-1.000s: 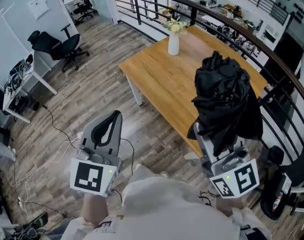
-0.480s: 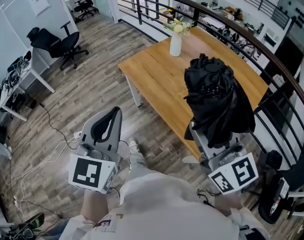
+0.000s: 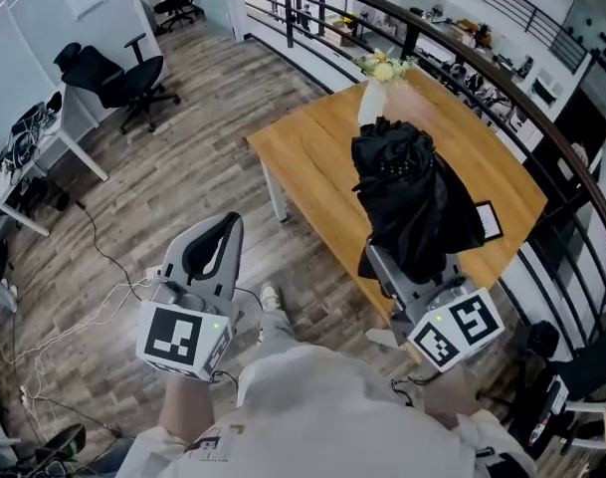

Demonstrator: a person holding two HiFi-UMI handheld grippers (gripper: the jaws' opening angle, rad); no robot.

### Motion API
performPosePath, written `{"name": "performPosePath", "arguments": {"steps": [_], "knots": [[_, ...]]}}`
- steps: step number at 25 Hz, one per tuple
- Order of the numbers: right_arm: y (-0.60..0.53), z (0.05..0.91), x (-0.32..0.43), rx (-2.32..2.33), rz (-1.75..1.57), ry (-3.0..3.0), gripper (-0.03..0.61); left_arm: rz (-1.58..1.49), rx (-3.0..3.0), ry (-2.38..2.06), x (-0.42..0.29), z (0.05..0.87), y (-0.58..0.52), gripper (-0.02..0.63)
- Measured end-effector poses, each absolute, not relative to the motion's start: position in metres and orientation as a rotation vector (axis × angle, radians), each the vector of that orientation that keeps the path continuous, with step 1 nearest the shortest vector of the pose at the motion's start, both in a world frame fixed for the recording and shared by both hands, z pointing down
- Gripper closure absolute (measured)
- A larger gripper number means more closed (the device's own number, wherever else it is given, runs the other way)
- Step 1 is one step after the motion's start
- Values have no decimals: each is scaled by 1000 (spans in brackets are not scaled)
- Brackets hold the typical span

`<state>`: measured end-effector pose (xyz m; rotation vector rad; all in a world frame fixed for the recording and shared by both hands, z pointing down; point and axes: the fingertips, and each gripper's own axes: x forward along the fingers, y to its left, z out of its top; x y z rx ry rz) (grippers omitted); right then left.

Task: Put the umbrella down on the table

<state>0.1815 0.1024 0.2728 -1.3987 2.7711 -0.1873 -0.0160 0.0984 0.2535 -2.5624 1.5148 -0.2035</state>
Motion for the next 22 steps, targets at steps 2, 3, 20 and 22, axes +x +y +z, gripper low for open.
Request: {"name": "performPosePath", "arguments": {"steps": [2, 3, 20, 22], "knots": [[66, 278, 155, -1389, -226, 2795, 310, -220, -2572, 1519, -38, 256, 65, 597], [48, 282, 141, -1384, -252, 2806, 310, -236, -2577, 1521, -50, 257, 49, 597], [-234, 397, 4, -1444, -818, 2829, 311, -551, -2802, 1503, -164, 374, -214, 597], [-262, 420, -7, -1471, -879, 2827, 311, -577, -2844, 1479, -171, 394, -240, 597]]}}
